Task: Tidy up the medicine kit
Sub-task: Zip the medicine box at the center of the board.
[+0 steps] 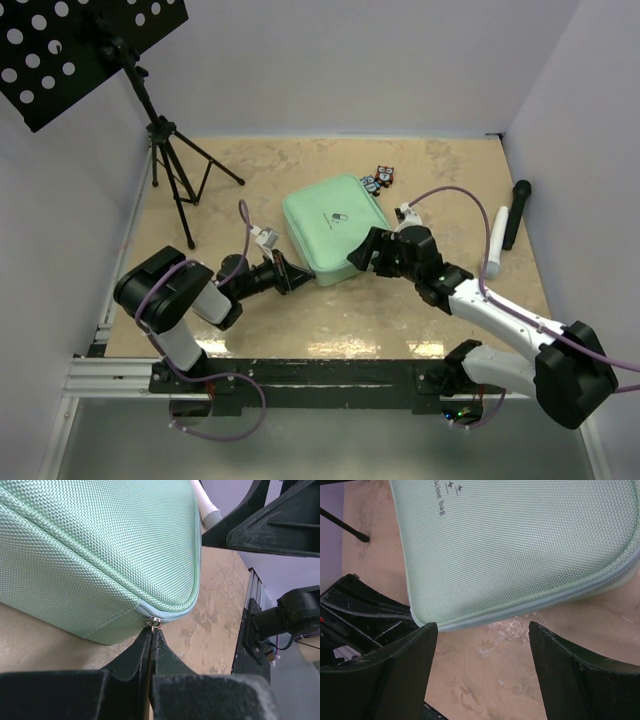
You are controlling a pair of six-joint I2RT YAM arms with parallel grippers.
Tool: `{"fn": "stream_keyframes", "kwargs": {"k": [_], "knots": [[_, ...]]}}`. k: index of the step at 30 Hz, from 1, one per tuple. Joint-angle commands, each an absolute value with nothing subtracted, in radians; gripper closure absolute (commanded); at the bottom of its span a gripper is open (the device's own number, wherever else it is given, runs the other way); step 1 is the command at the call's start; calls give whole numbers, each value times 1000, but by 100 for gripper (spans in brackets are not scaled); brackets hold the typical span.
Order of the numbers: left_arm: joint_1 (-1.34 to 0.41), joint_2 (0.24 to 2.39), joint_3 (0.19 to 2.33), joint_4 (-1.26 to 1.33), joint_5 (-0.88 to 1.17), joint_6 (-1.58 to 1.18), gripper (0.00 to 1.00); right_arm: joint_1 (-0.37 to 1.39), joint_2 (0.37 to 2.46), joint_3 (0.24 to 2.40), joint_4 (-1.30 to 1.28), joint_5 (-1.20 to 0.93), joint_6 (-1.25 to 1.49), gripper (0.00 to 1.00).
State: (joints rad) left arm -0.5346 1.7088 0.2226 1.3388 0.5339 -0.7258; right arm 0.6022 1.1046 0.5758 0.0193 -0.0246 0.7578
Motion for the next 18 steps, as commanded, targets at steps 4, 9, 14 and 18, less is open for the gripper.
{"fn": "stream_keyframes", "kwargs": {"k": [4,9,14,18], "knots": [[-528,1703,186,1898,532,-667,100,606,1035,531,76,-61,891,23],[-528,1698,172,1898,542,-666,100,604,1107,526,149,-75,934,26],[-529,1680,150,1898,528,-653,100,604,1147,508,213,-98,988,30],[-529,1680,143,1898,528,-649,100,604,1189,503,248,-120,1015,34]]}}
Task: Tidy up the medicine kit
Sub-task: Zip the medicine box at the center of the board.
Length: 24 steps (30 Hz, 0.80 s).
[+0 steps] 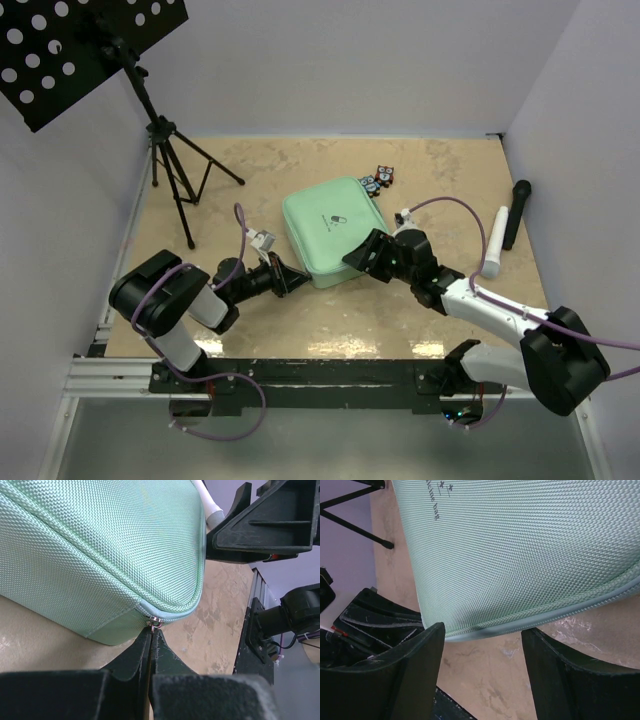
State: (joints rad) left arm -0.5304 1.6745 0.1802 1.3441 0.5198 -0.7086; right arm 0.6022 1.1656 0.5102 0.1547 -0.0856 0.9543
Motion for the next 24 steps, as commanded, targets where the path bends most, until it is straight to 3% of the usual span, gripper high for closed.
{"fn": "stream_keyframes", "kwargs": {"k": [1,16,21,24], "knots": [[-529,1680,141,1898,529,-649,100,604,1196,499,264,-126,1023,36],[-541,1683,132,1898,531,-632,100,604,1243,397,499,-156,1158,80],[-540,1686,135,1896,541,-635,100,604,1262,390,537,-170,1175,100],[-543,1693,138,1898,545,-644,100,604,1278,380,560,-178,1183,100]]}}
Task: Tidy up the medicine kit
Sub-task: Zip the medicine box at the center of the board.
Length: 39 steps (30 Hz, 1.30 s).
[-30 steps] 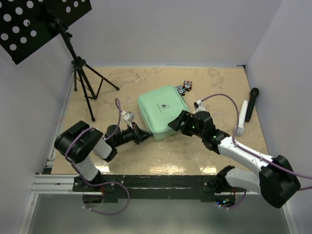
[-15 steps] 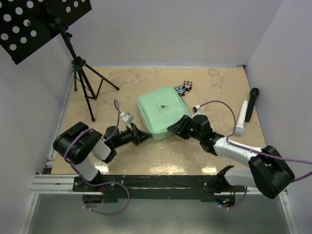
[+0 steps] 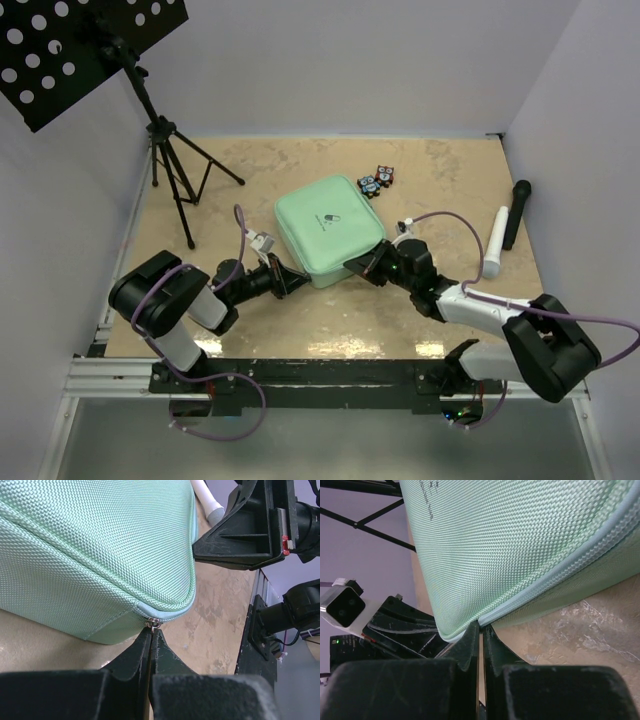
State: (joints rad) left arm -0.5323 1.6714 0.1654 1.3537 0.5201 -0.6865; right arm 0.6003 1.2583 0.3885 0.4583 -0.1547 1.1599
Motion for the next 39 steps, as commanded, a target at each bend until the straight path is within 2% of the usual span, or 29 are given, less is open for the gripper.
{"fn": "stream_keyframes", "kwargs": {"k": [1,21,35,39], "knots": [[-543,1695,140,1896,548,-647,100,604,1278,376,566,-178,1187,100],[-640,1706,120,1896,541,-641,100,604,1213,362,552,-143,1221,100],[-686,1674,120,1894,614,-670,100,606,1223,334,574,-135,1229,100],[-695,1675,123,1898,601,-673,100,604,1207,354,545,-147,1166,100]]}}
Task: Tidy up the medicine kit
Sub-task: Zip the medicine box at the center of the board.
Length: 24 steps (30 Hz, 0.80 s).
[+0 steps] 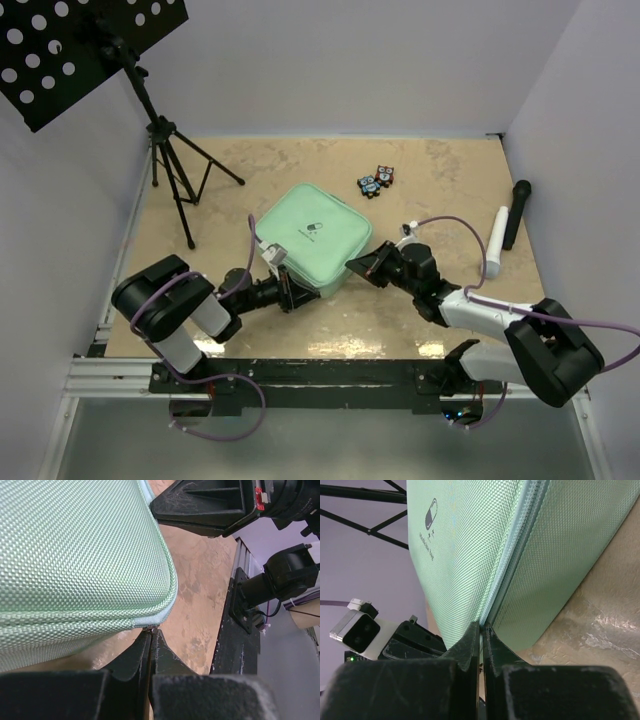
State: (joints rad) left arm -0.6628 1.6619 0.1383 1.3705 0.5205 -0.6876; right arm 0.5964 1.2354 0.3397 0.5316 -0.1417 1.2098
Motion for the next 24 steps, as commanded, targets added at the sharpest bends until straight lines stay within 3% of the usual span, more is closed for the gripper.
{"fn": "stream_keyframes", "kwargs": {"k": [1,8,14,20,24], "knots": [[-693,1674,117,1898,592,-666,100,606,1188,366,516,-141,1140,99],[-689,1664,78,1898,552,-655,100,606,976,437,250,-32,954,55],[-686,1652,26,1898,512,-654,100,604,900,561,134,157,793,42],[-669,1599,-66,1893,445,-657,100,603,1216,800,118,328,560,37],[-650,1545,-130,1873,393,-647,100,594,1348,916,120,290,463,19]]}}
